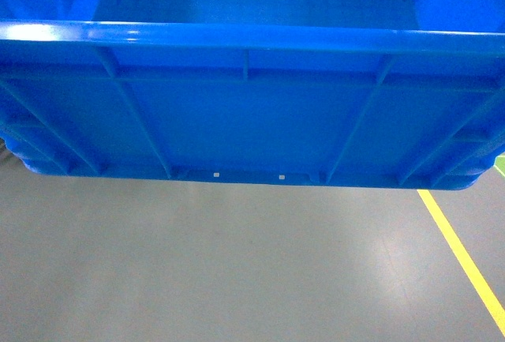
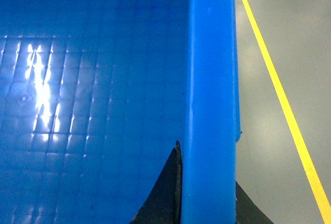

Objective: Place box next to blue box on left shelf

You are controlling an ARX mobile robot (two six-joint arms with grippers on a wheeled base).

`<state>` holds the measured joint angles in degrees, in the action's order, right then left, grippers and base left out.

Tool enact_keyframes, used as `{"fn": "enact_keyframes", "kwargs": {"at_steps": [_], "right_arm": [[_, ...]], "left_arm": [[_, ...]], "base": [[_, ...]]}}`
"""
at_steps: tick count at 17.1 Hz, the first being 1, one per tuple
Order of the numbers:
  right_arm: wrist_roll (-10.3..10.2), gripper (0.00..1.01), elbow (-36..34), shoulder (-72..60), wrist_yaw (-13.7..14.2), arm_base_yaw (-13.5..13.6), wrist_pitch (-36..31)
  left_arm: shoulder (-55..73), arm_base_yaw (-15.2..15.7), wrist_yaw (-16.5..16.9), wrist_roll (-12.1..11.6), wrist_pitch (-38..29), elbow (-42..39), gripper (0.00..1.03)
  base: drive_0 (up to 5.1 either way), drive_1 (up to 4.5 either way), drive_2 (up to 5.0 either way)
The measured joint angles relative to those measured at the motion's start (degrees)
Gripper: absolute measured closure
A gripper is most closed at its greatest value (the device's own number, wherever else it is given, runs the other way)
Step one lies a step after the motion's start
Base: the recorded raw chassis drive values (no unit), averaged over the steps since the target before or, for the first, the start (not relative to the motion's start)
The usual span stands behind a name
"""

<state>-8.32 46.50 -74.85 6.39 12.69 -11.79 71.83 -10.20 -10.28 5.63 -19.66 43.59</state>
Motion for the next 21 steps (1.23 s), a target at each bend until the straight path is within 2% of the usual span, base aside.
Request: {"fn": "enact_keyframes", "kwargs": {"at_steps": [21], "right_arm": [[-0.02,0.93,0.0,0.0,-0.11,0.0,-0.17]], "left_arm": [[-0.2,0.0,-0.04,0.0,0.0,0.0,0.89]], "base": [[0.0,4.18,-4.2]]}}
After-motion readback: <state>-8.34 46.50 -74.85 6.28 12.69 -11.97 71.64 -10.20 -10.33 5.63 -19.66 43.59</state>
